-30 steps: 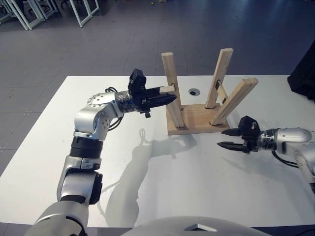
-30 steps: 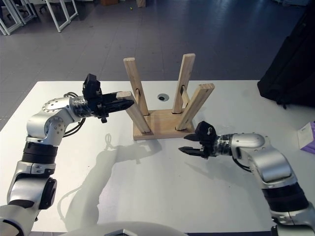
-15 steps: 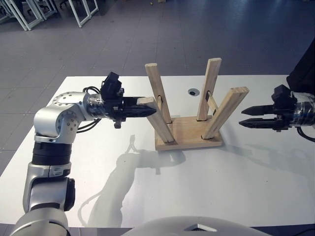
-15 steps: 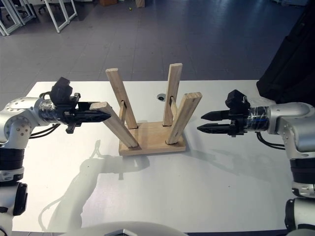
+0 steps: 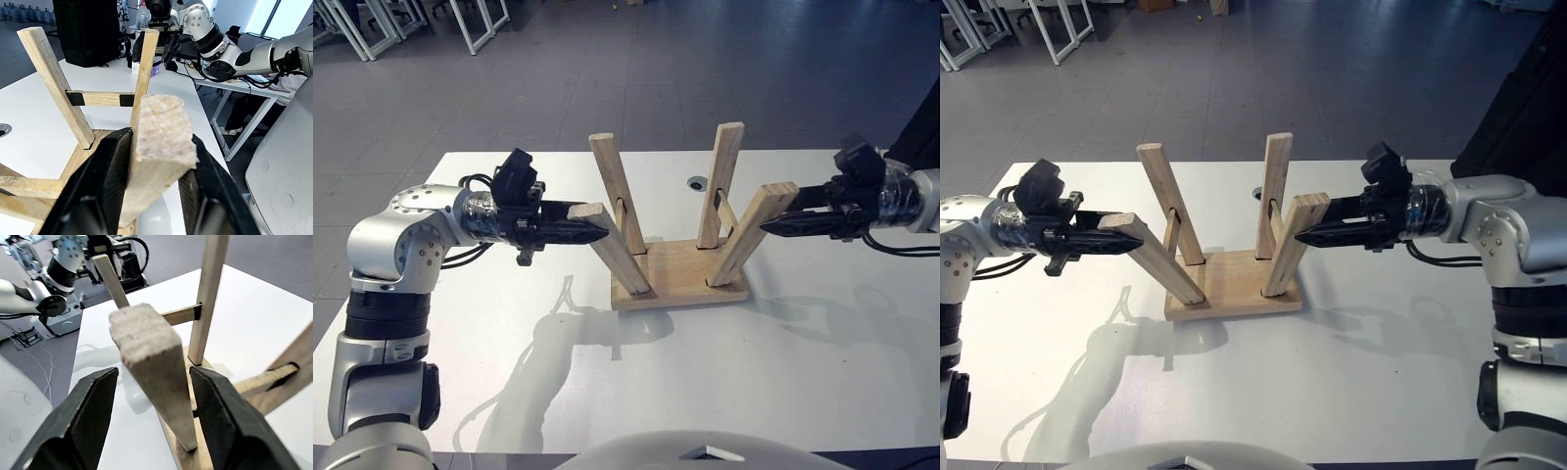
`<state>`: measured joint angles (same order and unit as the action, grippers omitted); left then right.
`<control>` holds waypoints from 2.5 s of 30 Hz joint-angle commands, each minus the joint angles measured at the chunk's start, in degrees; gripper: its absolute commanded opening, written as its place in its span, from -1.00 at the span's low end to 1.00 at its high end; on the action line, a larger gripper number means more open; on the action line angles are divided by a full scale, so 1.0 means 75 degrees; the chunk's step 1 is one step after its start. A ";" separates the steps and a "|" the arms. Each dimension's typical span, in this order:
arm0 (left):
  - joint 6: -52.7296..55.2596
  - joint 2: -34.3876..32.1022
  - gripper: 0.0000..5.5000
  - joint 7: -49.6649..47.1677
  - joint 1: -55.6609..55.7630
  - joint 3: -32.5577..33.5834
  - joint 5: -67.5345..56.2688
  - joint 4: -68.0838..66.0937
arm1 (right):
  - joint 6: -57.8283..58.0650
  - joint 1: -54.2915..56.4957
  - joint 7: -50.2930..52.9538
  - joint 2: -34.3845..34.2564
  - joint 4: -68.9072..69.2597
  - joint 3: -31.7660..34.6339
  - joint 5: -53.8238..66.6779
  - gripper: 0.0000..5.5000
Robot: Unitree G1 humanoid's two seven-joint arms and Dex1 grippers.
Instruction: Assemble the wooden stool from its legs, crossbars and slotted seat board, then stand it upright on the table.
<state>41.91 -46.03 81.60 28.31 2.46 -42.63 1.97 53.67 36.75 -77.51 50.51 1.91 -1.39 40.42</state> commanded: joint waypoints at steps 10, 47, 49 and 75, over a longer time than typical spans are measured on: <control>0.2008 -0.1513 -0.52 0.1141 0.0001 -0.0247 -0.0894 -0.0327 | 0.4347 0.0282 0.0967 -0.0743 0.0684 0.0638 0.2701 -0.42; -0.1419 -0.0894 0.60 -0.1108 -0.3508 0.0503 0.2125 0.0624 | -0.1121 -0.3115 0.1409 0.0750 0.1535 -0.0712 -0.1866 0.58; -0.1461 -0.0680 0.60 -0.1209 -0.3318 0.0268 0.2118 0.0618 | -0.1203 -0.3091 0.1359 0.0699 0.1780 -0.0857 -0.1908 0.58; -0.1306 0.0408 -0.23 -0.1113 -0.2084 -0.1054 0.2235 -0.0092 | -0.1102 -0.1898 0.1703 -0.0968 0.1489 -0.2065 -0.2134 -0.34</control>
<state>31.36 -44.57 75.57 13.33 -4.67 -26.19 0.09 43.92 19.83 -64.54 43.91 13.38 -17.20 23.08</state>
